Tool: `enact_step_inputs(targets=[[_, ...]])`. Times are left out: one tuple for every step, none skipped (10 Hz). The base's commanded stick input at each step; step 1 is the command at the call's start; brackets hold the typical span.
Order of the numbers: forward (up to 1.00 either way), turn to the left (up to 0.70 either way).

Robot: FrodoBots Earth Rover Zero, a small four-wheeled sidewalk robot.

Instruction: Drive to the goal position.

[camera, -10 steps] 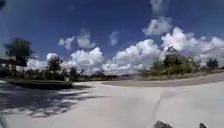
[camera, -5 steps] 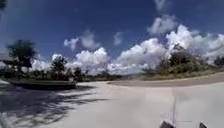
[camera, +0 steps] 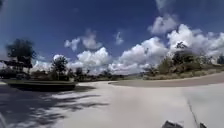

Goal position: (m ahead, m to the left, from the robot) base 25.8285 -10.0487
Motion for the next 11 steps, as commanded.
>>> enact_step_inputs(targets=[[0.70, 0.00], [0.70, 0.00], [0.70, 0.00], [0.70, 0.00], [0.70, 0.00], [0.70, 0.00], [0.70, 0.00], [0.70, 0.00], [0.70, 0.00], [0.70, 0.00], [0.70, 0.00]])
